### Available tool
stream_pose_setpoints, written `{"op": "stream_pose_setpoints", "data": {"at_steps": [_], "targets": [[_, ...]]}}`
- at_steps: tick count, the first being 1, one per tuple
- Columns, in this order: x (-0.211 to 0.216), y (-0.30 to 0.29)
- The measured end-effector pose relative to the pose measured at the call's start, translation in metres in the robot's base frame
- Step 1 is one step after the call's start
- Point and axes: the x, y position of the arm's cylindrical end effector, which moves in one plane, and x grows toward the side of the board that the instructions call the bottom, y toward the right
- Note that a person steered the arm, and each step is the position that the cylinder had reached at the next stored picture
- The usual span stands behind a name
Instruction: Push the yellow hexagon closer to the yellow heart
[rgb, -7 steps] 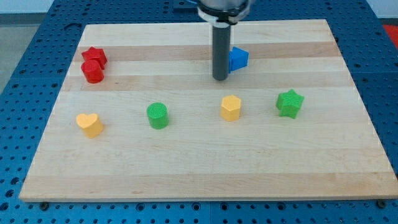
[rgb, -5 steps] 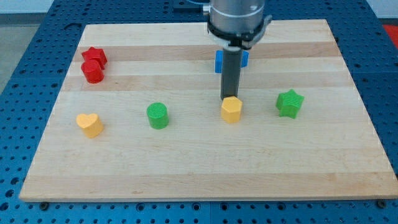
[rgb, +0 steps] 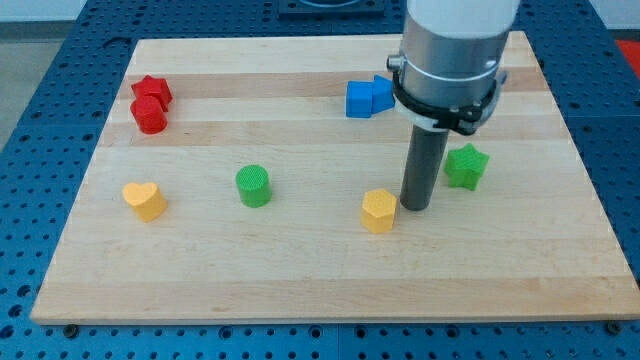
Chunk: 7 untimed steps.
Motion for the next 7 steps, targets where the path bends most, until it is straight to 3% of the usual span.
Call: {"op": "stream_pose_setpoints", "data": {"at_steps": [2,3,5,6,7], "targets": [[0.005,-0.104],[0.008,-0.125],[0.010,-0.051],[0.032,-0.065],[0.038,-0.117]]}}
